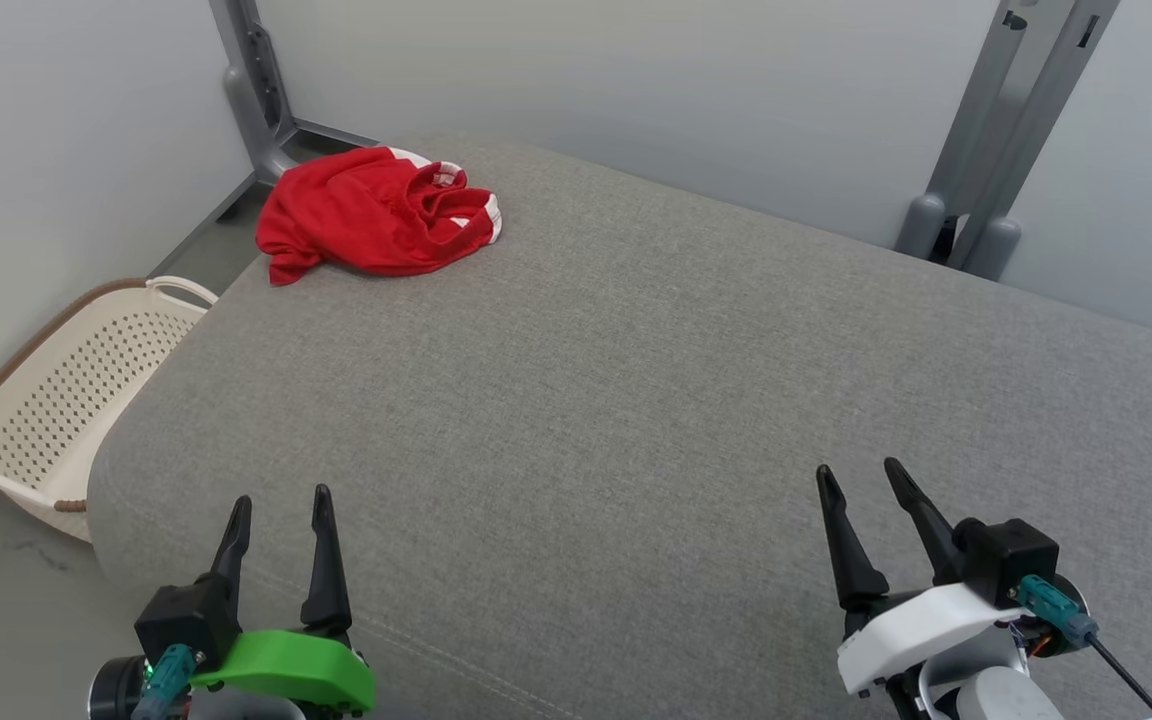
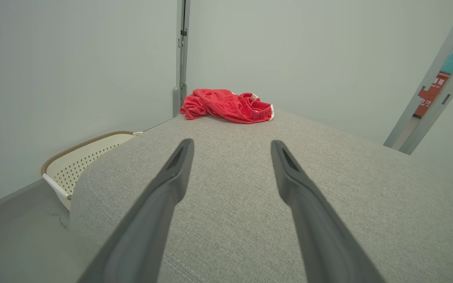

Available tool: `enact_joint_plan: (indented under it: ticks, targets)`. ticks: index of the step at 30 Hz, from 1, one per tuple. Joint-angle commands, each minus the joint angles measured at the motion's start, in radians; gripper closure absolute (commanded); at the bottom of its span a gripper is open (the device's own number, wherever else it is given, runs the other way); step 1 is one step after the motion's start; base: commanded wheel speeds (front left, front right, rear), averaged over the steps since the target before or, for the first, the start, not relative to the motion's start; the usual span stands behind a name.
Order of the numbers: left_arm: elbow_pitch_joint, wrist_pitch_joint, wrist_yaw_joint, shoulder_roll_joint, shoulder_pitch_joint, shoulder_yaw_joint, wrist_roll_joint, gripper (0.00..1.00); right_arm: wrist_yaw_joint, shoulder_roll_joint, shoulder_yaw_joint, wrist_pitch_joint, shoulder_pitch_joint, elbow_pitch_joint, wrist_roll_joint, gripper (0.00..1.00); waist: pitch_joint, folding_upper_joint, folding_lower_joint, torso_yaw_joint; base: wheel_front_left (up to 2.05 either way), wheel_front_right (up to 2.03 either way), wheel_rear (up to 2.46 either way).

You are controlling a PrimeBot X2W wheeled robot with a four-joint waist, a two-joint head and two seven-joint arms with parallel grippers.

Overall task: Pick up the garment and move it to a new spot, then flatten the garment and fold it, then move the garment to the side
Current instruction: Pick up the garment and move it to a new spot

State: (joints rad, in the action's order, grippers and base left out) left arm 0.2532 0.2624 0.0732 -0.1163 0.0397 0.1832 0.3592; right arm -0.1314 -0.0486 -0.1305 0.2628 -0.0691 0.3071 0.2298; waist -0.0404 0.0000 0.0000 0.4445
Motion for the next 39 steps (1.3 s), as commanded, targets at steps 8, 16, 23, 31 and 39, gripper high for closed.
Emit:
enact_joint_plan:
  ticks: [8, 16, 23, 31, 39]
  targets:
    - [0.001, 0.003, -0.009, 0.006, -0.019, -0.003, -0.013, 0.0, 0.002, -0.004, -0.003, 0.003, 0.004, 0.006, -0.007, 0.0, 0.001, 0.0, 0.0, -0.034, 0.0, 0.0, 0.0]
    - [-0.003, 0.003, -0.012, 0.012, -0.021, -0.006, -0.017, 0.0, 0.002, -0.004, 0.001, 0.003, 0.009, 0.0, -0.011, 0.0, 0.008, 0.0, 0.0, -0.049, 0.0, 0.0, 0.0]
    - [-0.053, -0.004, -0.018, -0.053, 0.068, -0.059, -0.004, 0.0, 0.002, -0.004, 0.018, -0.008, -0.039, -0.046, -0.051, 0.0, 0.075, 0.0, 0.0, -0.087, 0.0, 0.0, 0.0]
    - [-0.143, -0.108, -0.043, -0.251, 0.361, -0.152, -0.028, 0.0, 0.002, -0.004, 0.035, -0.075, -0.161, -0.165, -0.154, 0.0, 0.254, 0.0, 0.0, -0.208, 0.0, 0.0, 0.0]
    - [-0.013, -0.328, -0.107, -0.444, 0.742, -0.203, 0.008, 0.0, 0.002, -0.004, 0.038, -0.14, -0.254, -0.32, -0.217, 0.0, 0.465, 0.0, 0.0, -0.35, 0.0, 0.0, 0.0]
